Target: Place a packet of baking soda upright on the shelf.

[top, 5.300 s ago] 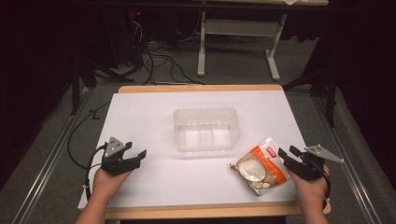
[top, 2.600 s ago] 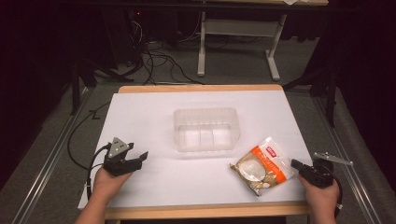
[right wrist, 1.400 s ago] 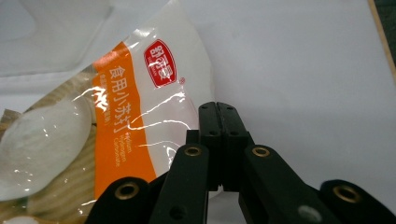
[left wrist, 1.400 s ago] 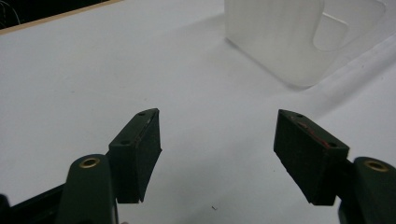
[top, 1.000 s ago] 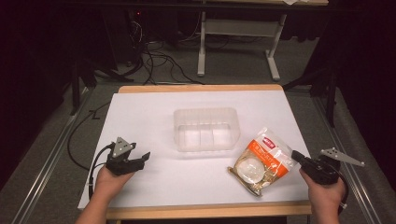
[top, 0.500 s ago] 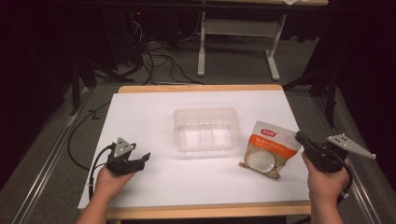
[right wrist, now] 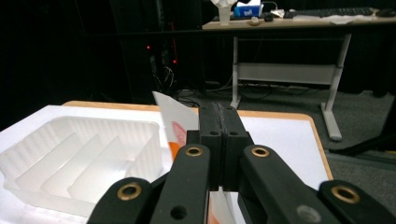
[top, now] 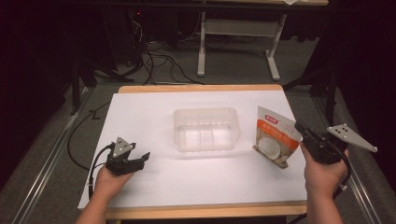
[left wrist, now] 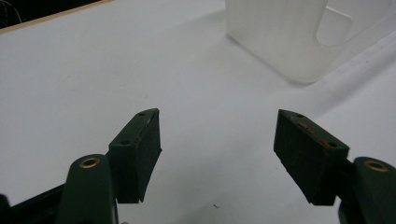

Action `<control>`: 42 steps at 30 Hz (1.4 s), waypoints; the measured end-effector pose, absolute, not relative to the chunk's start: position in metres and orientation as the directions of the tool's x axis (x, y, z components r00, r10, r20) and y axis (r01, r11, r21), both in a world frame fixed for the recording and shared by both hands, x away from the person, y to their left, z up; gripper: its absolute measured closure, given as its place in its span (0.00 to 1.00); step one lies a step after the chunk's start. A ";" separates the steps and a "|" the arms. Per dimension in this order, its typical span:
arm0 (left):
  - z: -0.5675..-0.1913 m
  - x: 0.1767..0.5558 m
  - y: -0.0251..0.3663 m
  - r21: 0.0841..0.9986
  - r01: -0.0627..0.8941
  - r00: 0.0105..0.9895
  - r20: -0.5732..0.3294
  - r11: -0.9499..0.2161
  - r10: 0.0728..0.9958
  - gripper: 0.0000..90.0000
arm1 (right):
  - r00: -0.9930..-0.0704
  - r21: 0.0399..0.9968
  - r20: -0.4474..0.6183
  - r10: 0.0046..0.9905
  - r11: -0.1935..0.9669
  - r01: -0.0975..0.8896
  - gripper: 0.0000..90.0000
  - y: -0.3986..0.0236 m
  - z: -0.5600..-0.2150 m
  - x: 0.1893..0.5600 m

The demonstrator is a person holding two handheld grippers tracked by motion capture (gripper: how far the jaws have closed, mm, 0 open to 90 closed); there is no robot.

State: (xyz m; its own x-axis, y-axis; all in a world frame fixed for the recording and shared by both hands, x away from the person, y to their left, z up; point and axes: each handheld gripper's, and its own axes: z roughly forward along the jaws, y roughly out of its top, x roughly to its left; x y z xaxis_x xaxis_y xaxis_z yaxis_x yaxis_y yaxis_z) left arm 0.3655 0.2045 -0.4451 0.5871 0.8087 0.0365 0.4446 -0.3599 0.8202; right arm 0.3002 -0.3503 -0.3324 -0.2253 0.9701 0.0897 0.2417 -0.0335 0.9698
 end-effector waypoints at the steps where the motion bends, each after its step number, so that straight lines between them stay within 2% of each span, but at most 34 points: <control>1: -0.445 0.365 0.205 0.820 0.444 0.587 0.038 -0.361 0.808 0.36 | -0.225 0.970 0.090 0.970 -0.033 0.242 1.00 -0.350 -0.332 0.300; 8: -0.445 0.365 0.205 0.822 0.442 0.589 0.037 -0.360 0.807 0.36 | -0.253 0.976 0.073 0.965 -0.017 0.219 1.00 -0.336 -0.332 0.298; 21: -0.445 0.365 0.203 0.818 0.444 0.590 0.041 -0.366 0.806 0.36 | -0.262 0.973 0.073 0.962 -0.012 0.229 1.00 -0.338 -0.368 0.264; 28: -0.445 0.365 0.203 0.816 0.445 0.592 0.041 -0.369 0.805 0.36 | -0.275 0.975 0.073 0.959 -0.011 0.221 1.00 -0.335 -0.373 0.253; 34: -0.445 0.364 0.203 0.816 0.442 0.595 0.044 -0.372 0.803 0.36 | -0.255 0.976 0.066 0.965 -0.009 0.218 0.97 -0.338 -0.375 0.247; 42: -0.445 0.365 0.202 0.818 0.439 0.595 0.044 -0.371 0.802 0.36 | -0.269 0.969 0.095 0.958 -0.028 0.244 0.87 -0.343 -0.381 0.249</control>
State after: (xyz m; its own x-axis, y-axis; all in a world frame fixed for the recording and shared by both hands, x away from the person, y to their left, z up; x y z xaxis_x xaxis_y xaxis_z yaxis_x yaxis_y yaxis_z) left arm 0.3650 0.2020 -0.4447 0.5953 0.8023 0.0436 0.4394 -0.3705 0.8183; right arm 0.2493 -0.3434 -0.3814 -0.2693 0.9583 0.0954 0.2440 -0.0280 0.9694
